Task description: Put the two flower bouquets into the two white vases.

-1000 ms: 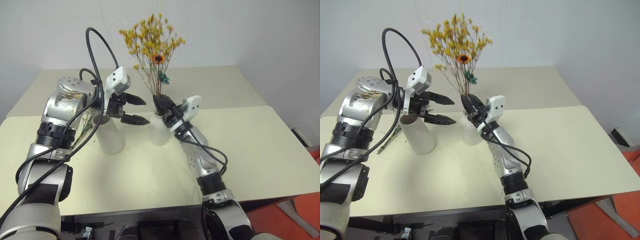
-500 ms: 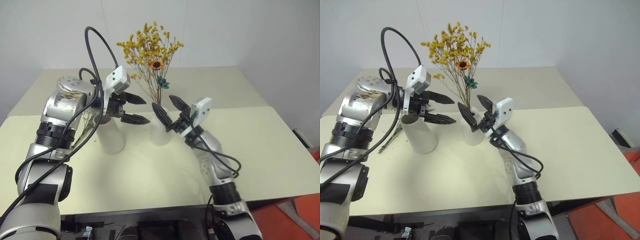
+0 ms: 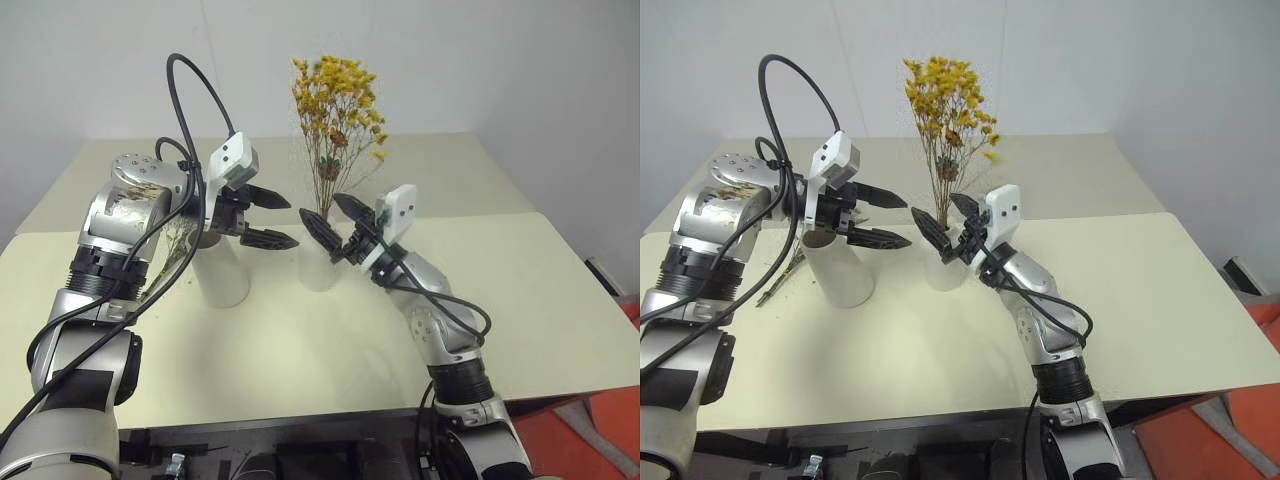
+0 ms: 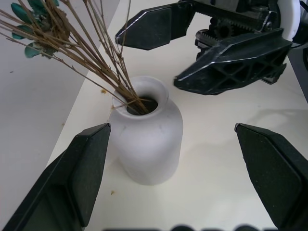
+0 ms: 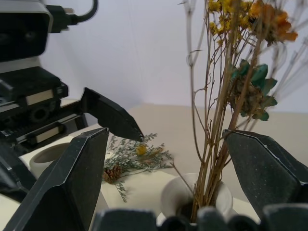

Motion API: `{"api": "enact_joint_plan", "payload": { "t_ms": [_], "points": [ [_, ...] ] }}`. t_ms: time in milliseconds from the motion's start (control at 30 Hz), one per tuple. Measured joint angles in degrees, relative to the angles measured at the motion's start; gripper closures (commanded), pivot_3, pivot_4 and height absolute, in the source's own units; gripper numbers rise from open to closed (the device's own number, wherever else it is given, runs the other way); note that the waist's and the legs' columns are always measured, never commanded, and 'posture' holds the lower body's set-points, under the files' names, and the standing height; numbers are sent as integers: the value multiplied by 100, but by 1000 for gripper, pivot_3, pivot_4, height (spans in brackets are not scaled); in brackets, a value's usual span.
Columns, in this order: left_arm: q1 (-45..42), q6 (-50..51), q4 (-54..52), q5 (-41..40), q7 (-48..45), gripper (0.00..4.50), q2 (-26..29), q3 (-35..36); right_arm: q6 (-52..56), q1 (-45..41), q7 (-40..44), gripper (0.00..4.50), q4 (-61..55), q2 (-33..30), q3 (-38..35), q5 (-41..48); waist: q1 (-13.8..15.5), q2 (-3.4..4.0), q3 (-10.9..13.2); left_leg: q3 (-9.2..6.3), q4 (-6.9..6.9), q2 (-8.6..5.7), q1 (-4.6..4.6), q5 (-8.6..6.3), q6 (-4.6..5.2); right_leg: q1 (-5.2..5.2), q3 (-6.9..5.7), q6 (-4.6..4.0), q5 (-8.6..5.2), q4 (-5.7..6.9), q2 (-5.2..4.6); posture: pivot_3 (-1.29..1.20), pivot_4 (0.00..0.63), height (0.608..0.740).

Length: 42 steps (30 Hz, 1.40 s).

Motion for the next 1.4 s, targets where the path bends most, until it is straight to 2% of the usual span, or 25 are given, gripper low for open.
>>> {"api": "enact_joint_plan", "payload": {
  "t_ms": [233,333,433,467,500,733,1133,1400],
  "points": [
    [19,-6,-3,0,18,0,5,0,414,-368,-79,45,253,0,6,-44,-4,0,0,0,0,1,4,0,0,0,0,0,0,-1,1,0,150,740],
    [22,-8,-14,-1,25,0,4,0,500,-604,-301,566,525,63,12,-206,-9,0,0,0,0,0,3,0,0,0,0,0,0,0,1,0,150,740],
    [28,-9,-15,-1,29,0,5,0,512,-674,-427,1523,660,77,10,-322,-6,0,0,0,0,0,-1,0,0,0,-1,0,0,2,0,0,150,740],
    [39,-11,-15,-1,30,0,5,0,519,-673,-427,1975,681,77,10,-352,-5,0,0,0,0,-1,-2,0,0,0,0,0,0,3,-1,0,150,740],
    [50,-12,-15,-1,31,0,5,0,524,-673,-427,2168,686,76,10,-362,-5,0,0,0,0,-1,-2,0,0,0,0,0,0,4,-1,0,150,740],
    [66,-18,-23,-1,51,0,12,0,606,-465,-386,4454,465,-1,-4,-356,-5,0,0,0,0,0,-1,0,0,0,-1,0,0,2,-1,0,150,740],
    [67,-48,-26,-1,63,0,7,0,784,25,-359,4486,-329,-149,-185,-125,-3,0,0,0,0,0,-1,0,0,0,0,0,0,0,0,0,150,740],
    [67,-50,-25,0,62,0,4,0,415,365,-110,4486,-504,-306,96,-389,-1,0,0,0,0,0,1,0,0,0,0,1,0,-2,1,0,150,740]
  ]
}}
